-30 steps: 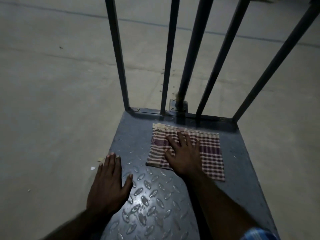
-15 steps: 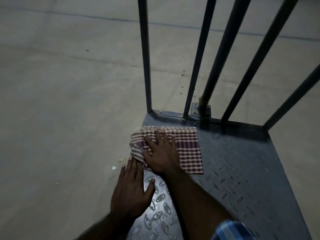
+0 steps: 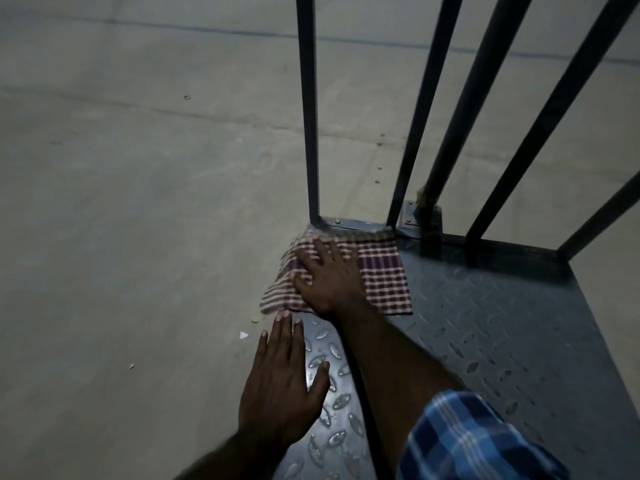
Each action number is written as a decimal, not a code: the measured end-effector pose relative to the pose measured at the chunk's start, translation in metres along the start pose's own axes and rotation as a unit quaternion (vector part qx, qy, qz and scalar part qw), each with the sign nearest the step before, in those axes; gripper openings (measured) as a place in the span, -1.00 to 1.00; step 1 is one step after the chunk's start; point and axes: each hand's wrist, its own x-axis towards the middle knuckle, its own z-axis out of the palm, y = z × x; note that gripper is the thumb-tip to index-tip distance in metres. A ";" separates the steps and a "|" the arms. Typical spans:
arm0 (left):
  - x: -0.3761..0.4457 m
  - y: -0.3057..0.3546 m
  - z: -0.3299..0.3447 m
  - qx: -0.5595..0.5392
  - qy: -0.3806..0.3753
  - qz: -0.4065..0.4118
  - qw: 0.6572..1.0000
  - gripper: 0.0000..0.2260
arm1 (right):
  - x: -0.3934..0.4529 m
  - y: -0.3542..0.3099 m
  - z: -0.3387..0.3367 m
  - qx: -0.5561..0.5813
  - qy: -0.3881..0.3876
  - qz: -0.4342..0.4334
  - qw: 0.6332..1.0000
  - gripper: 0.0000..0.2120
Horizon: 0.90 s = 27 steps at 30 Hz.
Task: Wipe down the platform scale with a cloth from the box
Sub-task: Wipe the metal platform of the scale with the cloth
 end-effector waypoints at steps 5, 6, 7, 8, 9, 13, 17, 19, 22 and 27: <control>-0.001 -0.001 0.002 0.003 -0.005 -0.007 1.000 -0.31 | -0.007 0.032 -0.002 -0.018 0.062 0.190 0.980 -0.31; -0.001 -0.001 0.002 0.007 -0.008 -0.009 1.000 -0.31 | -0.013 0.032 0.000 -0.017 0.067 0.216 0.974 -0.31; -0.001 -0.001 0.001 0.010 -0.011 -0.010 1.000 -0.31 | -0.018 0.032 0.002 -0.020 0.074 0.229 0.970 -0.30; -0.001 0.000 0.002 0.010 -0.012 -0.011 1.000 -0.31 | -0.021 0.031 0.002 -0.022 0.080 0.228 0.970 -0.31; -0.001 -0.001 0.002 0.009 -0.013 -0.010 1.000 -0.31 | -0.022 0.030 0.002 -0.019 0.085 0.209 0.974 -0.32; 0.000 -0.001 0.001 0.007 -0.020 -0.012 1.000 -0.30 | -0.014 0.038 -0.003 0.004 0.041 0.020 0.999 -0.41; 0.000 0.000 -0.001 0.001 -0.023 -0.016 1.000 -0.29 | -0.018 0.063 -0.008 -0.005 0.047 0.079 0.996 -0.41; 0.000 0.000 -0.002 0.002 -0.022 -0.016 1.000 -0.29 | -0.033 0.075 -0.010 -0.020 0.080 0.169 0.982 -0.42; -0.001 0.001 -0.003 -0.002 -0.020 -0.017 1.000 -0.29 | -0.062 0.087 -0.015 -0.003 0.071 0.191 0.979 -0.42; 0.000 0.004 -0.006 0.001 -0.023 -0.019 1.000 -0.26 | -0.118 0.143 -0.028 -0.013 0.015 0.127 0.992 -0.38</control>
